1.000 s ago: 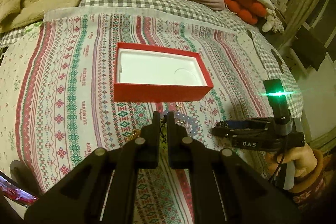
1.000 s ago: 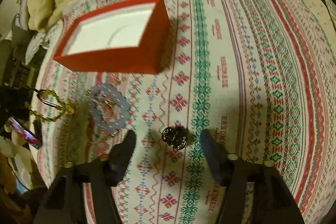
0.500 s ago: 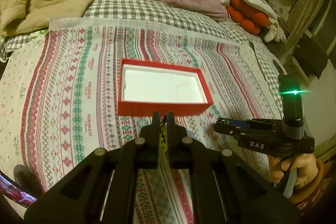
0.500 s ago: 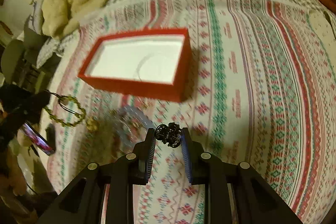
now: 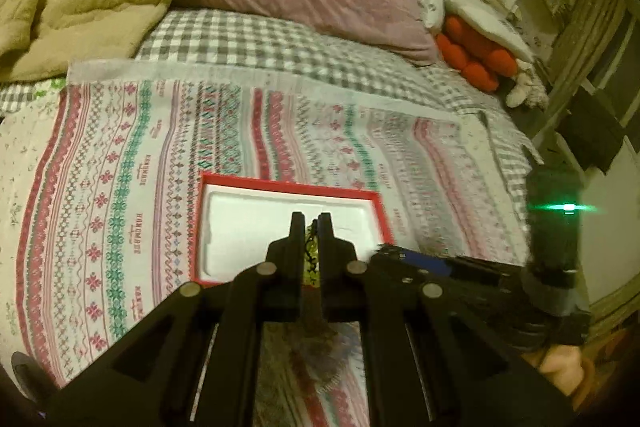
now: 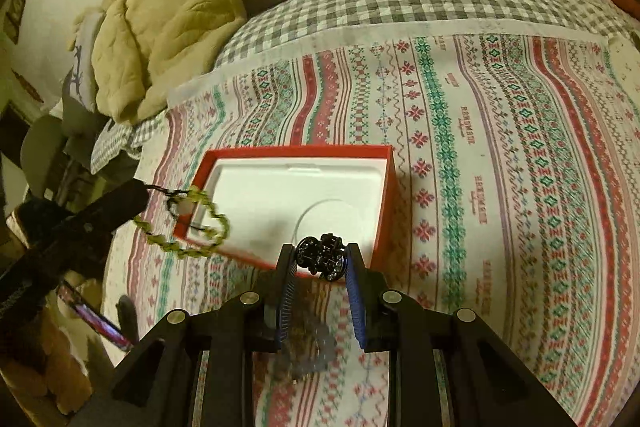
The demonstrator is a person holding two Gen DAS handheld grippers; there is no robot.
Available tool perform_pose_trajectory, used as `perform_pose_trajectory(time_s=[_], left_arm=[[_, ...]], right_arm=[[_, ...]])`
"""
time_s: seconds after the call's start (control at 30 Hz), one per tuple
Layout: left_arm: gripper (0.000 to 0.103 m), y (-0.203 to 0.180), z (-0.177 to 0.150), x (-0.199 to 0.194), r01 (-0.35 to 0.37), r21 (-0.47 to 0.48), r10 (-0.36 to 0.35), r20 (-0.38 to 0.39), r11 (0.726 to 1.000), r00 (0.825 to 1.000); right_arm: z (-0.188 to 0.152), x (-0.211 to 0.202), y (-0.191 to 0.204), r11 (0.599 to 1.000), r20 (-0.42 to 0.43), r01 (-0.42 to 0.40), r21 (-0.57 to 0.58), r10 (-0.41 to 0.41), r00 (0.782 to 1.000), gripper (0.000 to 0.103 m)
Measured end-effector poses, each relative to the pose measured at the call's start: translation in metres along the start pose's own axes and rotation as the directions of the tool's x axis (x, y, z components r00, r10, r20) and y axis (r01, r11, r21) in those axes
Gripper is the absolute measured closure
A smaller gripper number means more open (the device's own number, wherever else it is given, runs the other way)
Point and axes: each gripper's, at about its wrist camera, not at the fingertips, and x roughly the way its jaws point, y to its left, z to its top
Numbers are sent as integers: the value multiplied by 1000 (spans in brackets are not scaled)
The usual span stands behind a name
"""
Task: Organize jewelry
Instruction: 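Carry the green bracelet and black clip into the red box with both grippers, then open both grippers to release the bracelet and clip inside the box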
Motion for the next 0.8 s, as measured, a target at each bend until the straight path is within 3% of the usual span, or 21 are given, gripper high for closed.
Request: perform_pose_trajectory(time_s=[0.1, 0.43, 0.53, 0.6, 0.63, 0.67, 0.8], left_arm=[[96, 14, -3, 19, -61, 1, 61, -28, 998, 998], [96, 31, -7, 38, -133, 9, 134, -59, 991, 989], [75, 28, -5, 33, -150, 16, 151, -50, 988, 987], [60, 25, -5, 28, -160, 19, 161, -37, 987, 986], [58, 24, -5, 25, -166, 24, 167, -34, 986, 985], [55, 23, -5, 22, -171, 27, 171, -32, 985, 985], [42, 20, -10, 11, -205, 37, 207, -34, 978, 978]], right_arm=[[4, 11, -1, 1000, -7, 8, -13, -8, 1000, 78], [9, 27, 3, 999, -6, 18, -47, -18, 1000, 78], [9, 26, 4, 999, -3, 15, -45, -15, 1000, 75], [10, 22, 4, 999, 11, 17, -41, -17, 1000, 62], [9, 18, 3, 999, 23, 3, -41, -2, 1000, 52], [8, 13, 4, 999, 33, -1, -43, 3, 999, 49], [3, -1, 6, 998, 46, 23, -64, -20, 999, 49]])
